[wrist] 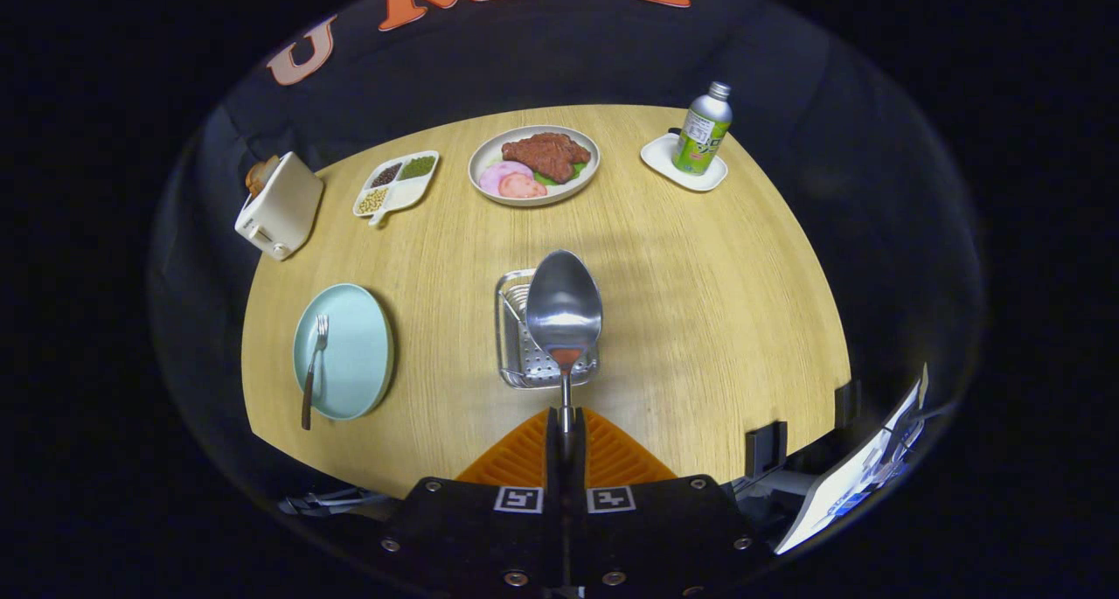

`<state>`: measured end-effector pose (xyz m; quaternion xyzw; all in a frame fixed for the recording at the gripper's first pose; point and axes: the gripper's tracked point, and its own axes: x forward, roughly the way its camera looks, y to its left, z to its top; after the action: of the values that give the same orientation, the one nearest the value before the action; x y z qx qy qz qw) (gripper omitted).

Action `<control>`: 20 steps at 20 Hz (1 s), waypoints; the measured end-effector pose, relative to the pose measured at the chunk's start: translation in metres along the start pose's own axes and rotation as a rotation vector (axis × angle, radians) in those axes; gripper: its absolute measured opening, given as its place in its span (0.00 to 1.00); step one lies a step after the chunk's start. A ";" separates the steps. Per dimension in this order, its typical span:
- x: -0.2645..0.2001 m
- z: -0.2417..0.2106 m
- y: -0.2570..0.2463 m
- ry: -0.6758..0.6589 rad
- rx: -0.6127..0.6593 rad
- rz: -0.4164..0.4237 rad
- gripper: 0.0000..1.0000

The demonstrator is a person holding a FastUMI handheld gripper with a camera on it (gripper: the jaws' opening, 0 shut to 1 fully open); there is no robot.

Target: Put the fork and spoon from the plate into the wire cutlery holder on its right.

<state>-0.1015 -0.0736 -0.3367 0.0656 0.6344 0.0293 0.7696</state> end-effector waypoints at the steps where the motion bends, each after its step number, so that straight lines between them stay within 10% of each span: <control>1: 0.003 -0.001 -0.002 0.009 -0.013 0.003 0.04; 12: 0.024 0.002 0.005 0.050 -0.117 0.021 0.07; 20: -0.002 0.067 0.022 -0.224 -0.048 0.015 0.19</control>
<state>-0.0353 -0.0559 -0.3188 0.0545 0.5432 0.0428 0.8367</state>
